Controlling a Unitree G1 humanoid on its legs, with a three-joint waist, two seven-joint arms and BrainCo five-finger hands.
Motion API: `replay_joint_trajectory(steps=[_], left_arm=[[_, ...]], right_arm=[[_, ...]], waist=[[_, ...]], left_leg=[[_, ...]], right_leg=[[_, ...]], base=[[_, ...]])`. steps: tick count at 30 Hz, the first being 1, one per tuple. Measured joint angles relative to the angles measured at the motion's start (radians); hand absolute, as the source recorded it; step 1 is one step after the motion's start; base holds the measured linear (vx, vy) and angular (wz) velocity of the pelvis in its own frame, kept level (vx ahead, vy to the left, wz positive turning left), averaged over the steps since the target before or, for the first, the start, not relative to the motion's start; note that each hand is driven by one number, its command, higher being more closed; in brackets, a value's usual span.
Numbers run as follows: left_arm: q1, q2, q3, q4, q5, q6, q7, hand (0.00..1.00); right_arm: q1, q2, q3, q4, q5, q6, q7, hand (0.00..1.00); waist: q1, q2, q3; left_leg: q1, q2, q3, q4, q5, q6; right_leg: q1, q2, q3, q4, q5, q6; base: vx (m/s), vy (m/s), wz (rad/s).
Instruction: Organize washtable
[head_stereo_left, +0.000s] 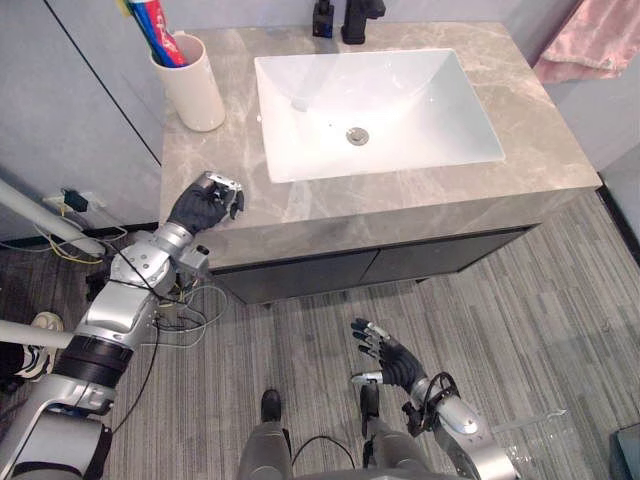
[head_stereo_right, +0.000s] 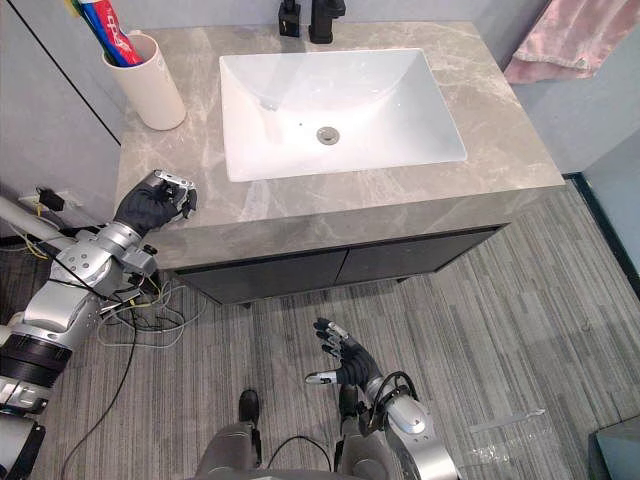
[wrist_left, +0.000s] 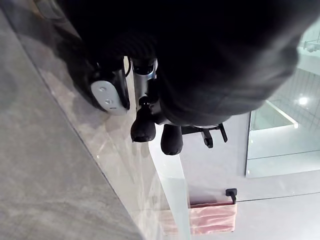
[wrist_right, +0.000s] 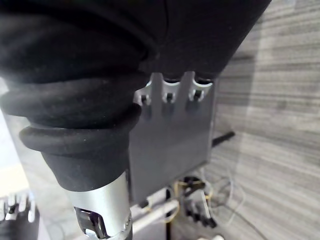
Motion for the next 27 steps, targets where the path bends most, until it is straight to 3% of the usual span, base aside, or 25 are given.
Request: replay_joint_trajectory(steps=[5, 10, 21, 27], left_arm=[[-0.054, -0.064, 0.038, 0.111, 0.070, 0.001, 0.035, 1.00], [-0.155, -0.081, 0.074, 0.240, 0.107, 0.017, 0.084, 1.00], [-0.390, -0.045, 0.105, 0.458, 0.105, 0.024, 0.151, 1.00], [-0.453, -0.016, 0.104, 0.475, 0.104, 0.028, 0.154, 1.00]], right_arm=[[0.024, 0.003, -0.008, 0.001, -0.013, 0.003, 0.000, 0.00], [0.027, 0.010, -0.009, 0.001, -0.020, 0.003, -0.002, 0.00], [0.028, 0.061, -0.014, -0.006, -0.020, 0.003, -0.011, 0.00], [0.024, 0.063, -0.038, -0.014, -0.020, 0.003, -0.023, 0.00]], waist=[[-0.001, -0.009, -0.027], [-0.003, -0.022, -0.035], [-0.015, -0.078, -0.024], [-0.023, -0.087, 0.010]], left_leg=[[0.014, 0.000, 0.003, -0.028, 0.012, -0.003], [0.013, 0.002, 0.018, -0.035, 0.014, -0.002], [-0.027, 0.015, 0.056, -0.013, 0.007, -0.001], [-0.059, 0.020, 0.057, 0.026, -0.003, -0.002]], right_leg=[[-0.002, 0.001, 0.000, 0.000, -0.004, -0.005], [-0.015, 0.001, 0.013, 0.000, -0.002, -0.006], [-0.069, 0.011, 0.053, 0.000, 0.017, -0.019], [-0.088, 0.013, 0.056, -0.001, 0.017, -0.036]], base=[[0.00, 0.000, 0.00], [0.00, -0.007, -0.07], [-0.01, -0.017, -0.11], [-0.05, -0.020, -0.04]])
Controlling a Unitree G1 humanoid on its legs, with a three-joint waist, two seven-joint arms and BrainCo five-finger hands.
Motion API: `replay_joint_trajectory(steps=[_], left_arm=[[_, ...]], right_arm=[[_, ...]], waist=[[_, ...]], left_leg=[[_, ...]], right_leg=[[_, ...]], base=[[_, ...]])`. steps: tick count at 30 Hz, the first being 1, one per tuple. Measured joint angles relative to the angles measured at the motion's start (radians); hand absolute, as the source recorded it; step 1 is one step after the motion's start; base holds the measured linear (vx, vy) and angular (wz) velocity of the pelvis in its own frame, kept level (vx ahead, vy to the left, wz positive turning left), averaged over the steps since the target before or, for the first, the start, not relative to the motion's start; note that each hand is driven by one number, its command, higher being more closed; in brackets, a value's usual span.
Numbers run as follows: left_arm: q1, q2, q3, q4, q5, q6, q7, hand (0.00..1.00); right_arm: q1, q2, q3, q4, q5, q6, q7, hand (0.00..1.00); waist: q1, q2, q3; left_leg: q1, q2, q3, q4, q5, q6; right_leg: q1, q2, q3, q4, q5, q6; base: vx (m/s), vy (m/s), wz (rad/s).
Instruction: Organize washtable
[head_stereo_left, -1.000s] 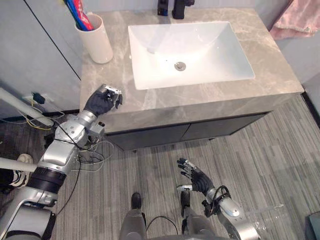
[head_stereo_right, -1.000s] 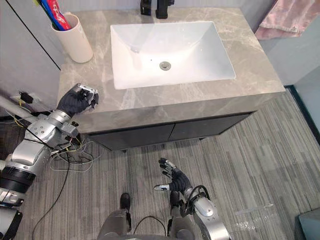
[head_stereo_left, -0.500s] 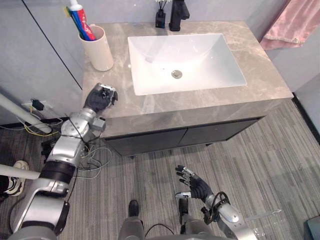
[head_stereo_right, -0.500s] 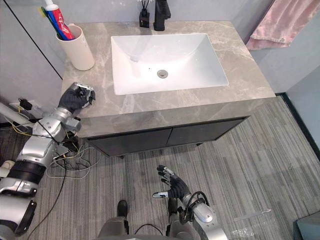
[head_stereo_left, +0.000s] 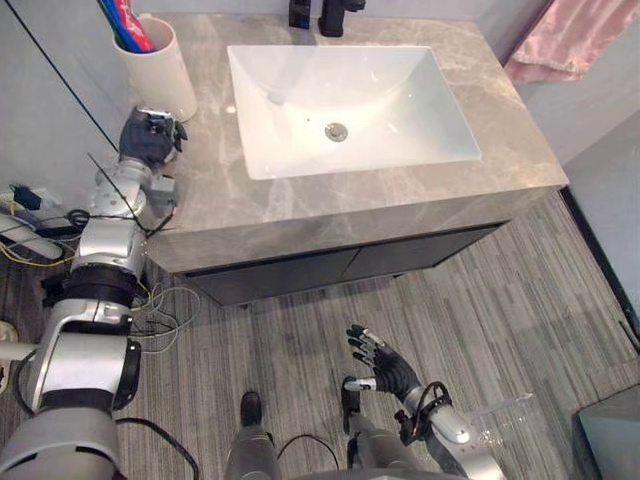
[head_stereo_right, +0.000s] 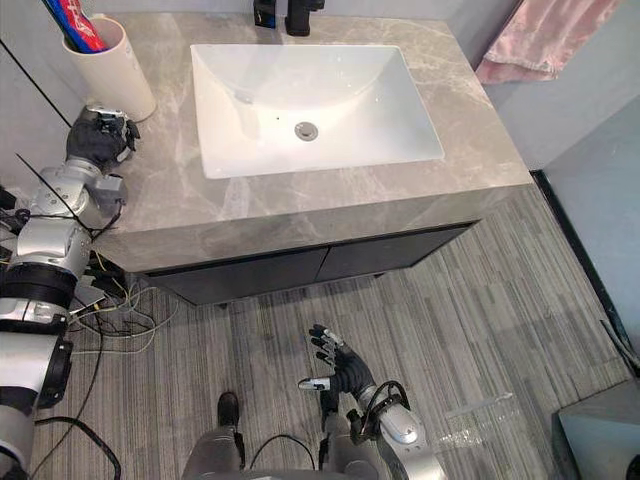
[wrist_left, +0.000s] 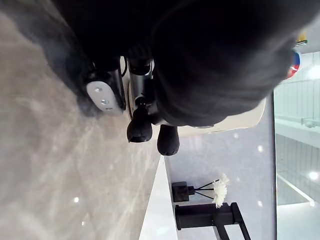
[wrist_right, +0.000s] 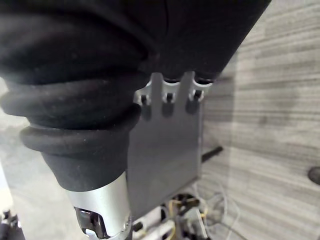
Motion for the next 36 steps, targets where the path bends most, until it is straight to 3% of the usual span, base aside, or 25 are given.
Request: replay_joint_trajectory(steps=[6, 11, 25, 33, 36], left_arm=[[-0.085, 0.026, -0.005, 0.009, 0.000, -0.001, 0.002, 1.00], [-0.195, 0.072, -0.054, 0.058, 0.000, -0.001, 0.002, 1.00], [-0.456, 0.173, -0.167, 0.170, -0.005, -0.014, 0.015, 1.00], [-0.474, 0.180, -0.165, 0.184, -0.024, -0.031, 0.016, 1.00], [-0.380, 0.178, -0.147, 0.090, -0.036, -0.034, 0.016, 1.00]], right_arm=[[-0.005, 0.002, -0.002, -0.002, 0.000, -0.002, -0.004, 0.00], [-0.004, 0.015, -0.003, -0.025, 0.002, -0.003, -0.010, 0.00], [-0.009, 0.017, -0.015, -0.041, 0.020, -0.022, -0.028, 0.00], [-0.010, 0.017, -0.014, -0.041, 0.032, -0.036, -0.043, 0.00], [-0.011, 0.017, -0.010, -0.040, 0.032, -0.036, -0.042, 0.00]], waist=[[-0.008, -0.008, 0.029], [-0.010, -0.016, 0.064], [-0.036, -0.037, 0.130], [-0.038, -0.037, 0.147], [-0.037, -0.036, 0.147]], left_leg=[[-0.050, 0.004, -0.005, 0.036, -0.013, 0.001], [-0.091, 0.020, -0.010, 0.097, -0.045, 0.002], [-0.168, 0.030, -0.002, 0.134, -0.055, 0.005], [-0.171, 0.035, -0.004, 0.139, -0.055, 0.004], [-0.148, 0.033, -0.004, 0.132, -0.055, 0.004]], right_leg=[[-0.034, 0.005, -0.001, -0.001, 0.007, -0.015], [-0.048, 0.015, 0.001, -0.004, 0.011, -0.016], [-0.119, 0.022, 0.024, -0.001, 0.041, -0.029], [-0.123, 0.031, 0.028, -0.001, 0.043, -0.030], [-0.104, 0.031, 0.028, -0.001, 0.043, -0.029]], base=[[-0.03, -0.019, -0.02], [-0.03, -0.016, -0.05], [-0.03, -0.031, -0.05], [-0.04, -0.053, -0.03], [-0.01, -0.046, -0.02]])
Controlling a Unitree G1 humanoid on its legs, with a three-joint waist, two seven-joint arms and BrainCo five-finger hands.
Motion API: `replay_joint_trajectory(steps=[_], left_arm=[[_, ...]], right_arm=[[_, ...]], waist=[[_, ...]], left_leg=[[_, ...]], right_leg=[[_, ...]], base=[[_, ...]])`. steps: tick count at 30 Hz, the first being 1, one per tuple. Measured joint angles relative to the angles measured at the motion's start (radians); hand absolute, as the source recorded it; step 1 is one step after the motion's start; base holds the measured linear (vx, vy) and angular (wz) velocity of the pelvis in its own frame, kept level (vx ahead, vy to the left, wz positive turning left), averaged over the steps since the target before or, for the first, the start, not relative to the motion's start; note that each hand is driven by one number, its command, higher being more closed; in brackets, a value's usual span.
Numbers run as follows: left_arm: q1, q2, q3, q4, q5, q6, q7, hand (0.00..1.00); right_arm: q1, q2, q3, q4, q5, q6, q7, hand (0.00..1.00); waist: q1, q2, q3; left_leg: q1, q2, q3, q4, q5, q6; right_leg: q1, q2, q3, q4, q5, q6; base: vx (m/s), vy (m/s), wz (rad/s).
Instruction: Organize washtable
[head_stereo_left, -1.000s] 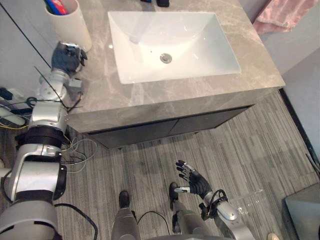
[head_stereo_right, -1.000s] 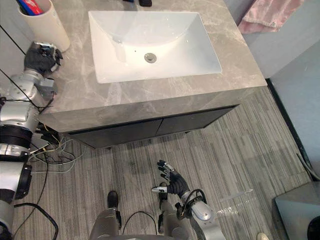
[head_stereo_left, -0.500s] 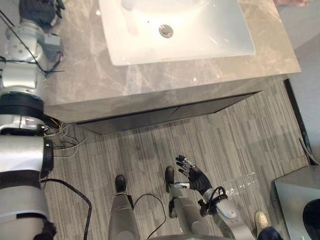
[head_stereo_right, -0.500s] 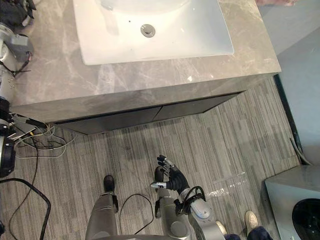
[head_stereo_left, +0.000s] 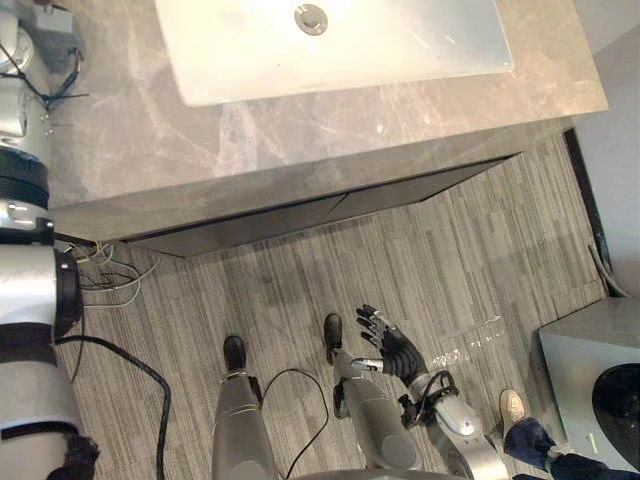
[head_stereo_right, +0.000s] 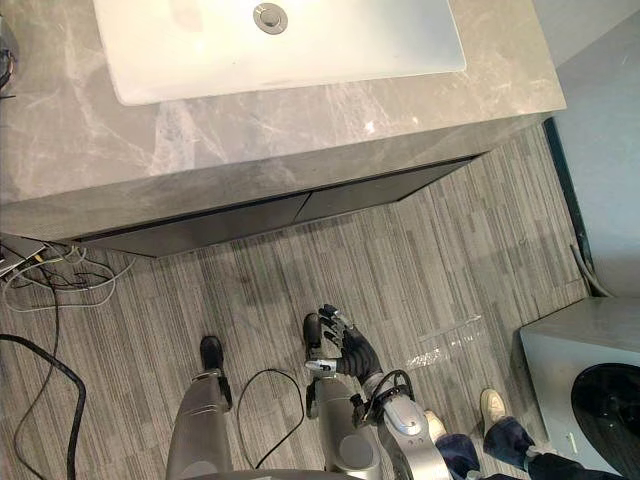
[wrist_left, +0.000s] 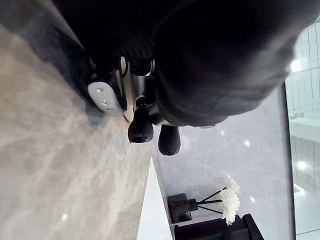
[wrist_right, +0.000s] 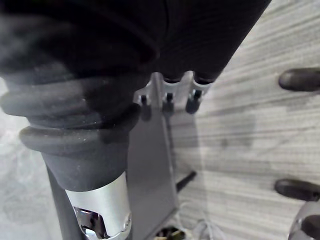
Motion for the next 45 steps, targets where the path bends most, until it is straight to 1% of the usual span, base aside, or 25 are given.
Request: replay_joint_trajectory(steps=[3, 5, 7, 8, 10, 12, 14, 15, 16, 17, 18, 19, 20, 22, 23, 26, 28, 31, 34, 35, 38, 40, 41, 43, 45], left_arm=[[0.175, -0.034, 0.041, -0.184, -0.008, -0.002, -0.004, 1.00], [0.286, -0.080, 0.070, -0.302, -0.018, -0.003, -0.013, 1.00], [0.459, -0.155, 0.084, -0.467, -0.055, -0.007, -0.028, 1.00], [0.512, -0.175, 0.089, -0.508, -0.066, -0.007, -0.036, 1.00], [0.733, -0.269, 0.132, -0.641, -0.108, -0.015, -0.057, 1.00], [0.858, -0.326, 0.162, -0.702, -0.145, -0.016, -0.069, 1.00], [1.040, -0.410, 0.233, -0.768, -0.173, -0.015, -0.069, 1.00], [1.081, -0.433, 0.253, -0.780, -0.177, -0.015, -0.068, 1.00], [1.165, -0.486, 0.294, -0.807, -0.185, -0.015, -0.066, 1.00], [1.249, -0.540, 0.325, -0.831, -0.184, -0.014, -0.065, 1.00], [1.291, -0.570, 0.339, -0.842, -0.184, -0.014, -0.066, 1.00], [1.377, -0.632, 0.362, -0.856, -0.184, -0.013, -0.066, 1.00], [1.455, -0.691, 0.380, -0.870, -0.182, -0.007, -0.066, 1.00], [1.544, -0.763, 0.385, -0.872, -0.181, -0.001, -0.068, 1.00], [1.572, -0.784, 0.385, -0.872, -0.180, 0.001, -0.068, 0.00], [1.666, -0.863, 0.366, -0.862, -0.157, 0.016, -0.089, 0.00], [1.660, -0.866, 0.301, -0.747, -0.094, 0.018, -0.107, 0.00], [1.650, -0.884, 0.250, -0.630, -0.048, 0.037, -0.111, 0.00], [1.650, -0.896, 0.201, -0.562, -0.038, 0.046, -0.111, 0.00], [1.649, -0.895, 0.187, -0.549, -0.038, 0.049, -0.110, 0.00], [1.648, -0.895, 0.184, -0.537, -0.036, 0.050, -0.104, 0.00], [1.648, -0.892, 0.182, -0.513, -0.030, 0.051, -0.090, 0.00], [1.649, -0.892, 0.176, -0.511, -0.008, 0.056, -0.082, 0.00], [1.645, -0.890, 0.169, -0.512, 0.025, 0.057, -0.081, 0.00], [1.627, -0.875, 0.153, -0.514, 0.037, 0.057, -0.075, 0.00]], right_arm=[[-0.008, -0.001, 0.000, 0.002, 0.000, 0.000, 0.000, 0.00], [-0.021, -0.004, -0.003, 0.004, 0.000, 0.001, 0.000, 0.00], [-0.028, -0.023, -0.005, 0.013, 0.000, 0.003, 0.000, 0.00], [-0.028, -0.026, -0.008, 0.017, 0.000, 0.006, -0.001, 0.00], [-0.030, -0.030, -0.040, 0.044, 0.000, 0.014, -0.002, 0.00], [-0.032, -0.031, -0.076, 0.058, 0.000, 0.018, -0.008, 0.00], [-0.035, -0.029, -0.142, 0.062, 0.000, 0.025, -0.028, 0.00], [-0.034, -0.029, -0.161, 0.063, 0.000, 0.025, -0.033, 0.00], [-0.030, -0.027, -0.199, 0.069, 0.000, 0.025, -0.046, 0.00], [-0.023, -0.022, -0.233, 0.088, -0.003, 0.026, -0.054, 0.00], [-0.015, -0.017, -0.251, 0.091, -0.004, 0.028, -0.061, 0.00], [0.005, -0.006, -0.286, 0.092, -0.007, 0.028, -0.066, 0.00], [0.022, 0.007, -0.318, 0.092, -0.012, 0.029, -0.067, 0.00], [0.050, 0.030, -0.356, 0.095, -0.017, 0.030, -0.066, 0.00], [0.054, 0.036, -0.362, 0.100, -0.022, 0.030, -0.066, 0.00], [0.077, 0.067, -0.382, 0.138, -0.034, 0.035, -0.063, 0.00], [0.082, 0.069, -0.371, 0.181, -0.035, 0.039, -0.060, 0.00], [0.078, 0.071, -0.340, 0.212, -0.042, 0.050, -0.059, 0.00], [0.091, 0.083, -0.304, 0.224, -0.042, 0.054, -0.062, 0.00], [0.092, 0.085, -0.288, 0.248, -0.042, 0.055, -0.065, 0.00], [0.093, 0.089, -0.278, 0.259, -0.044, 0.057, -0.073, 0.00], [0.091, 0.087, -0.267, 0.259, -0.051, 0.057, -0.087, 0.00], [0.091, 0.088, -0.268, 0.263, -0.051, 0.057, -0.098, 0.00], [0.081, 0.090, -0.271, 0.265, -0.051, 0.056, -0.113, 0.00], [0.074, 0.099, -0.282, 0.265, -0.051, 0.055, -0.119, 0.00]], waist=[[0.005, 0.003, 0.000], [0.010, 0.015, -0.002], [0.027, 0.051, -0.020], [0.033, 0.063, -0.026], [0.051, 0.111, -0.058], [0.063, 0.136, -0.083], [0.074, 0.166, -0.117], [0.079, 0.170, -0.121], [0.088, 0.176, -0.135], [0.088, 0.182, -0.164], [0.089, 0.183, -0.178], [0.091, 0.185, -0.200], [0.100, 0.187, -0.216], [0.115, 0.191, -0.229], [0.115, 0.192, -0.233], [0.116, 0.195, -0.257], [0.117, 0.201, -0.265], [0.115, 0.202, -0.276], [0.112, 0.200, -0.279], [0.113, 0.196, -0.285], [0.115, 0.194, -0.284], [0.115, 0.194, -0.285], [0.113, 0.194, -0.283], [0.113, 0.180, -0.272], [0.113, 0.169, -0.250]], left_leg=[[0.056, -0.003, -0.002, -0.021, 0.000, 0.000], [0.083, -0.009, -0.007, -0.034, 0.001, 0.001], [0.105, -0.026, -0.012, -0.047, 0.004, 0.005], [0.114, -0.031, -0.014, -0.051, 0.004, 0.005], [0.159, -0.042, -0.021, -0.074, 0.006, 0.008], [0.183, -0.046, -0.027, -0.086, 0.006, 0.008], [0.227, -0.052, -0.035, -0.114, 0.012, 0.008], [0.243, -0.053, -0.036, -0.123, 0.013, 0.008], [0.270, -0.056, -0.038, -0.138, 0.015, 0.007], [0.285, -0.059, -0.046, -0.157, 0.016, 0.006], [0.294, -0.062, -0.053, -0.169, 0.023, 0.009], [0.322, -0.068, -0.059, -0.197, 0.035, 0.008], [0.346, -0.070, -0.063, -0.217, 0.040, 0.007], [0.375, -0.072, -0.074, -0.232, 0.042, 0.007], [0.383, -0.072, -0.079, -0.238, 0.043, 0.006], [0.417, -0.076, -0.100, -0.267, 0.053, 0.006], [0.436, -0.080, -0.114, -0.287, 0.067, 0.006], [0.438, -0.081, -0.116, -0.291, 0.071, 0.007], [0.447, -0.084, -0.127, -0.297, 0.076, 0.007], [0.451, -0.085, -0.134, -0.316, 0.090, 0.007], [0.455, -0.085, -0.136, -0.330, 0.099, 0.006], [0.457, -0.084, -0.133, -0.327, 0.099, 0.006], [0.453, -0.083, -0.123, -0.323, 0.099, 0.006], [0.442, -0.083, -0.096, -0.309, 0.096, 0.008], [0.424, -0.083, -0.046, -0.272, 0.081, 0.014]], right_leg=[[0.046, -0.001, -0.005, 0.000, 0.000, 0.000], [0.070, -0.005, -0.016, -0.001, -0.001, 0.001], [0.092, -0.020, -0.028, 0.000, -0.012, 0.016], [0.101, -0.024, -0.030, 0.000, -0.017, 0.022], [0.143, -0.033, -0.039, 0.000, -0.031, 0.040], [0.165, -0.037, -0.046, 0.000, -0.041, 0.053], [0.203, -0.042, -0.058, 0.000, -0.053, 0.054], [0.215, -0.043, -0.059, 0.000, -0.057, 0.054], [0.238, -0.045, -0.063, 0.000, -0.067, 0.059], [0.252, -0.047, -0.079, 0.000, -0.077, 0.056], [0.260, -0.049, -0.085, 0.000, -0.082, 0.057], [0.278, -0.053, -0.095, 0.000, -0.092, 0.059], [0.296, -0.055, -0.105, 0.000, -0.099, 0.058], [0.324, -0.056, -0.117, 0.000, -0.110, 0.058], [0.335, -0.056, -0.123, 0.000, -0.114, 0.059], [0.363, -0.058, -0.147, 0.001, -0.129, 0.061], [0.388, -0.060, -0.167, 0.001, -0.133, 0.063], [0.389, -0.062, -0.169, 0.001, -0.133, 0.063], [0.402, -0.064, -0.182, 0.001, -0.134, 0.065], [0.402, -0.065, -0.190, 0.001, -0.134, 0.065], [0.401, -0.065, -0.193, 0.003, -0.134, 0.065], [0.385, -0.067, -0.190, 0.025, -0.144, 0.070], [0.360, -0.069, -0.178, 0.069, -0.161, 0.069], [0.305, -0.074, -0.138, 0.134, -0.181, 0.070], [0.254, -0.074, -0.083, 0.175, -0.182, 0.069]], base=[[0.00, -0.020, 0.01], [-0.01, -0.020, 0.09], [-0.01, 0.001, 0.15], [0.00, 0.007, 0.18], [0.02, -0.002, 0.17], [0.03, -0.011, 0.14], [0.03, -0.014, 0.16], [0.02, -0.011, 0.10], [0.01, -0.008, 0.16], [0.03, -0.013, 0.21], [0.06, -0.014, 0.30], [0.10, -0.014, 0.26], [0.09, -0.008, 0.24], [0.07, -0.003, 0.19], [0.05, -0.007, 0.24], [0.05, -0.014, 0.24], [0.03, -0.008, 0.21], [-0.01, -0.001, 0.04], [-0.03, -0.002, 0.12], [-0.03, -0.009, 0.16], [-0.05, -0.009, 0.07], [-0.05, -0.004, -0.05], [-0.07, 0.007, -0.14], [-0.08, 0.026, -0.45], [-0.10, 0.042, -0.77]])
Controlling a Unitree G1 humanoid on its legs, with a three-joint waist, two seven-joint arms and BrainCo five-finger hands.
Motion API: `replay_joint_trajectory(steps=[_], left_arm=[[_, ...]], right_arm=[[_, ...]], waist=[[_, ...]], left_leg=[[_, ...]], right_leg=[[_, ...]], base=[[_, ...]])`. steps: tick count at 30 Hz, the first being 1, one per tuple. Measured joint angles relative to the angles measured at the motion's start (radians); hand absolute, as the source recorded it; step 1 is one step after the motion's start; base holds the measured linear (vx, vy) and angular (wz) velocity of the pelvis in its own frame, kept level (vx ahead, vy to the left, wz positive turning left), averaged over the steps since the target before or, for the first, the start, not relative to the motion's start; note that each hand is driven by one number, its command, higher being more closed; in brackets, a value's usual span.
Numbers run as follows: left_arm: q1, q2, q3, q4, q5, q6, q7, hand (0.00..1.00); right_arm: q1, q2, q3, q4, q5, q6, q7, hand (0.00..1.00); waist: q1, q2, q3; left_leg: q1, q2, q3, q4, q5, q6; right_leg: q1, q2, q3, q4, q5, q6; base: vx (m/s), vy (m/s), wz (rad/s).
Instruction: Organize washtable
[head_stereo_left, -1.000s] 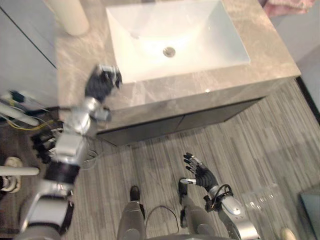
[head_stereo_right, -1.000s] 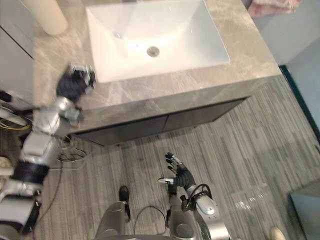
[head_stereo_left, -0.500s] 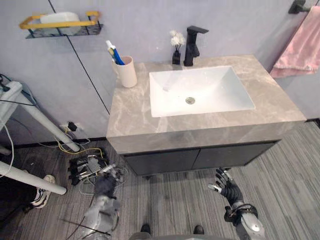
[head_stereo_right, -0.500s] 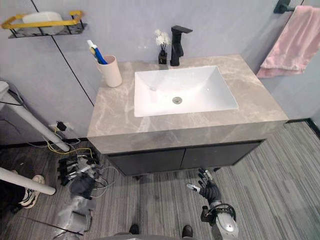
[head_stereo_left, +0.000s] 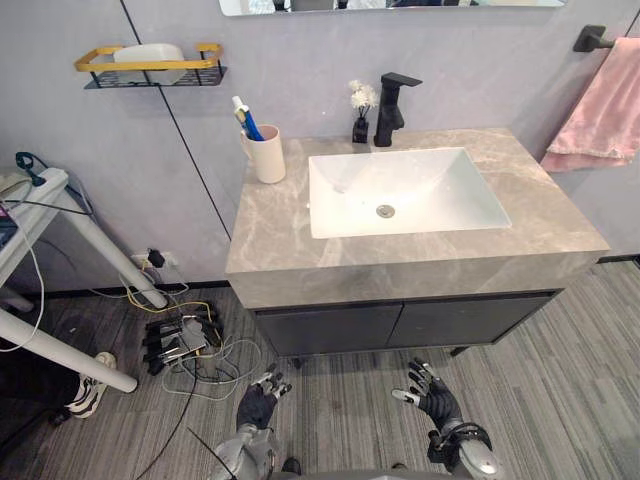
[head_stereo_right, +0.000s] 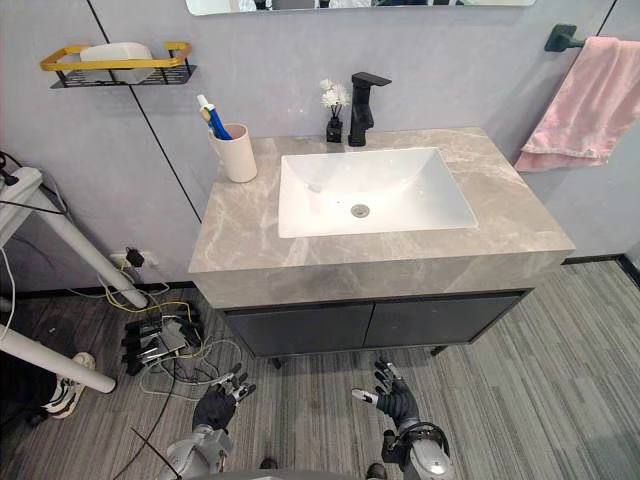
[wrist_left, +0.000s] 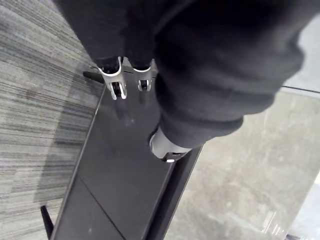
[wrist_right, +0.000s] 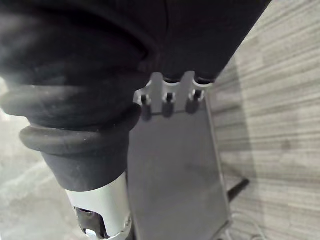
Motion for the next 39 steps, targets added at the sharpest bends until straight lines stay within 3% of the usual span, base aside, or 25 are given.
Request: replay_joint_trajectory(steps=[3, 5, 6, 7, 8, 10, 11, 12, 13, 14, 15, 17, 19, 21, 23, 25, 26, 27, 28, 29, 30, 31, 33, 36, 39], left_arm=[[-0.070, 0.014, -0.008, -0.016, 0.026, 0.000, 0.014, 0.00], [-0.117, 0.043, -0.008, -0.047, 0.056, 0.001, 0.016, 0.00], [-0.141, 0.059, -0.007, -0.055, 0.079, 0.001, 0.020, 0.00], [-0.170, 0.052, -0.001, -0.058, 0.079, 0.005, 0.030, 0.00], [-0.180, 0.048, 0.003, -0.059, 0.079, 0.007, 0.032, 0.00], [-0.197, 0.037, 0.044, -0.077, 0.076, 0.009, 0.045, 0.00], [-0.194, 0.037, 0.048, -0.095, 0.075, 0.009, 0.053, 0.00], [-0.192, 0.035, 0.062, -0.124, 0.069, 0.008, 0.055, 0.00], [-0.193, 0.030, 0.077, -0.131, 0.053, 0.007, 0.057, 0.00], [-0.192, 0.030, 0.082, -0.131, 0.048, 0.007, 0.060, 0.00], [-0.177, 0.030, 0.084, -0.130, 0.032, 0.007, 0.063, 0.00], [-0.160, 0.028, 0.081, -0.125, 0.026, 0.009, 0.066, 0.00], [-0.152, -0.004, 0.071, -0.086, 0.020, 0.016, 0.071, 0.00], [-0.148, -0.042, 0.032, -0.048, 0.018, 0.018, 0.071, 0.00], [-0.143, -0.047, 0.005, -0.037, 0.017, 0.018, 0.072, 0.00], [-0.145, -0.044, -0.002, -0.037, 0.017, 0.018, 0.071, 0.00], [-0.151, -0.042, -0.008, -0.035, 0.017, 0.018, 0.071, 0.00], [-0.159, -0.043, -0.012, -0.030, 0.018, 0.019, 0.070, 0.00], [-0.166, -0.045, -0.018, -0.030, 0.018, 0.020, 0.070, 0.00], [-0.166, -0.045, -0.018, -0.031, 0.017, 0.020, 0.071, 0.00], [-0.168, -0.037, -0.011, -0.031, 0.017, 0.021, 0.073, 0.00], [-0.177, -0.023, 0.001, -0.034, 0.016, 0.024, 0.074, 0.00], [-0.183, -0.016, 0.028, -0.047, 0.016, 0.024, 0.075, 0.00], [-0.171, -0.012, 0.042, -0.062, 0.017, 0.021, 0.077, 0.00], [-0.135, -0.024, 0.064, -0.091, 0.020, 0.020, 0.073, 0.00]], right_arm=[[-0.018, 0.010, -0.024, -0.003, 0.000, 0.000, -0.022, 0.00], [-0.030, 0.017, -0.024, -0.026, 0.000, 0.005, -0.030, 0.00], [-0.050, 0.017, -0.033, -0.029, 0.000, 0.008, -0.037, 0.00], [-0.072, 0.006, -0.032, -0.029, 0.000, 0.008, -0.038, 0.00], [-0.081, 0.001, -0.031, -0.027, 0.000, 0.008, -0.039, 0.00], [-0.104, 0.003, -0.001, -0.012, 0.000, 0.008, -0.041, 0.00], [-0.112, 0.003, 0.012, -0.006, 0.000, 0.007, -0.041, 0.00], [-0.144, 0.004, 0.034, 0.018, -0.001, 0.005, -0.039, 0.00], [-0.185, 0.003, 0.056, 0.048, -0.001, 0.005, -0.039, 0.00], [-0.202, 0.003, 0.068, 0.065, -0.001, 0.006, -0.037, 0.00], [-0.237, 0.001, 0.095, 0.083, -0.001, 0.006, -0.035, 0.00], [-0.272, -0.006, 0.139, 0.083, -0.002, 0.005, -0.031, 0.00], [-0.273, -0.049, 0.166, 0.083, -0.002, 0.006, -0.017, 0.00], [-0.203, -0.097, 0.166, 0.076, -0.013, 0.008, -0.011, 0.00], [-0.135, -0.120, 0.158, 0.045, -0.022, 0.011, -0.009, 0.00], [-0.108, -0.117, 0.133, 0.045, -0.023, 0.014, -0.011, 0.00], [-0.108, -0.112, 0.099, 0.046, -0.022, 0.014, -0.014, 0.00], [-0.114, -0.109, 0.081, 0.049, -0.022, 0.014, -0.016, 0.00], [-0.135, -0.109, 0.062, 0.055, -0.020, 0.014, -0.020, 0.00], [-0.151, -0.111, 0.058, 0.057, -0.018, 0.014, -0.020, 0.00], [-0.184, -0.102, 0.058, 0.076, -0.008, 0.013, -0.020, 0.00], [-0.202, -0.082, 0.068, 0.078, 0.004, 0.010, -0.019, 0.00], [-0.210, -0.071, 0.098, 0.078, 0.011, 0.009, -0.018, 0.00], [-0.211, -0.056, 0.113, 0.076, 0.022, 0.001, -0.012, 0.00], [-0.212, -0.059, 0.145, 0.077, 0.021, 0.000, -0.009, 0.00]], waist=[[-0.008, -0.017, 0.041], [-0.022, -0.051, 0.068], [-0.032, -0.051, 0.078], [-0.027, -0.023, 0.095], [-0.025, -0.018, 0.098], [0.001, -0.019, 0.096], [0.007, -0.019, 0.094], [0.029, -0.020, 0.087], [0.052, -0.022, 0.081], [0.062, -0.031, 0.072], [0.072, -0.024, 0.058], [0.093, -0.043, 0.042], [0.094, -0.033, 0.040], [0.081, 0.004, 0.026], [0.068, 0.009, 0.020], [0.050, -0.001, 0.027], [0.052, -0.033, 0.046], [0.053, -0.035, 0.052], [0.053, -0.034, 0.064], [0.057, -0.024, 0.072], [0.061, -0.012, 0.084], [0.055, -0.028, 0.100], [0.060, -0.030, 0.114], [0.060, 0.001, 0.125], [0.069, 0.023, 0.114]], left_leg=[[-0.099, 0.019, 0.107, 0.157, -0.080, 0.008], [-0.171, 0.034, 0.164, 0.280, -0.134, 0.033], [-0.174, 0.036, 0.181, 0.289, -0.147, 0.057], [-0.166, 0.080, 0.231, 0.263, -0.152, 0.084], [-0.152, 0.101, 0.274, 0.265, -0.146, 0.087], [-0.081, 0.117, 0.394, 0.259, -0.150, 0.103], [-0.071, 0.118, 0.422, 0.260, -0.153, 0.109], [-0.063, 0.119, 0.476, 0.260, -0.158, 0.116], [-0.071, 0.125, 0.528, 0.265, -0.158, 0.116], [-0.080, 0.134, 0.555, 0.274, -0.158, 0.116], [-0.111, 0.153, 0.601, 0.299, -0.158, 0.117], [-0.152, 0.174, 0.658, 0.339, -0.158, 0.116], [-0.168, 0.184, 0.682, 0.362, -0.144, 0.094], [-0.170, 0.242, 0.655, 0.398, -0.132, 0.075], [-0.159, 0.281, 0.596, 0.390, -0.093, 0.039], [-0.173, 0.284, 0.456, 0.398, -0.045, 0.056], [-0.207, 0.234, 0.287, 0.393, -0.091, 0.002], [-0.204, 0.189, 0.204, 0.343, -0.111, -0.024], [-0.190, 0.120, 0.073, 0.249, -0.106, -0.023], [-0.170, 0.085, 0.000, 0.184, -0.095, -0.018], [-0.127, 0.055, -0.085, 0.157, -0.039, -0.039], [-0.131, 0.045, -0.146, 0.215, -0.042, -0.036], [-0.137, 0.045, -0.218, 0.341, -0.086, -0.036], [-0.133, 0.052, -0.318, 0.506, -0.138, -0.039], [-0.111, 0.072, -0.344, 0.512, -0.182, -0.032]], right_leg=[[-0.083, 0.017, 0.120, -0.012, 0.060, 0.009], [-0.129, 0.024, 0.180, -0.049, 0.073, -0.004], [-0.124, 0.024, 0.169, -0.099, 0.029, -0.071], [-0.137, 0.021, 0.063, -0.072, -0.014, -0.115], [-0.163, 0.011, -0.010, 0.037, -0.013, -0.118], [-0.131, -0.094, -0.222, 0.411, -0.110, -0.139], [-0.108, -0.125, -0.267, 0.459, -0.130, -0.146], [-0.069, -0.189, -0.343, 0.529, -0.157, -0.151], [-0.033, -0.237, -0.389, 0.565, -0.168, -0.140], [-0.016, -0.255, -0.406, 0.571, -0.169, -0.138], [0.004, -0.280, -0.443, 0.560, -0.167, -0.134], [0.042, -0.286, -0.479, 0.433, -0.123, -0.032], [0.098, -0.242, -0.537, 0.268, -0.188, 0.080], [0.152, -0.165, -0.549, 0.170, -0.203, 0.099], [0.171, -0.107, -0.536, 0.143, -0.207, 0.080], [0.169, -0.081, -0.503, 0.149, -0.212, 0.056], [0.163, -0.092, -0.442, 0.156, -0.220, 0.028], [0.153, -0.103, -0.425, 0.170, -0.222, 0.025], [0.129, -0.109, -0.391, 0.196, -0.223, 0.023], [0.116, -0.105, -0.364, 0.208, -0.223, 0.023], [0.095, -0.088, -0.298, 0.224, -0.227, 0.025], [0.091, -0.079, -0.260, 0.218, -0.222, 0.019], [0.107, -0.053, -0.192, 0.206, -0.216, 0.008], [0.108, 0.003, -0.051, 0.186, -0.198, -0.004], [0.044, 0.054, 0.122, 0.135, -0.138, 0.003]], base=[[-0.16, 0.069, -1.15], [-0.21, 0.099, -1.15], [-0.25, 0.155, -1.49], [-0.21, 0.149, -1.57], [-0.13, 0.156, -1.59], [-0.05, 0.146, -1.38], [-0.08, 0.105, -1.33], [-0.10, 0.042, -1.30], [-0.11, 0.009, -1.33], [-0.11, -0.059, -1.29], [-0.11, -0.135, -1.33], [-0.11, -0.209, -1.16], [-0.09, -0.304, -0.56], [-0.05, -0.257, -0.23], [-0.03, -0.212, -0.32], [-0.03, -0.168, -0.51], [-0.03, -0.055, -0.74], [-0.02, 0.048, -0.90], [-0.01, 0.120, -0.76], [0.01, 0.135, -1.29], [0.04, 0.085, -1.35], [0.03, 0.013, -1.30], [-0.01, -0.011, -1.10], [-0.06, 0.065, -1.39], [-0.06, 0.102, -1.65]])
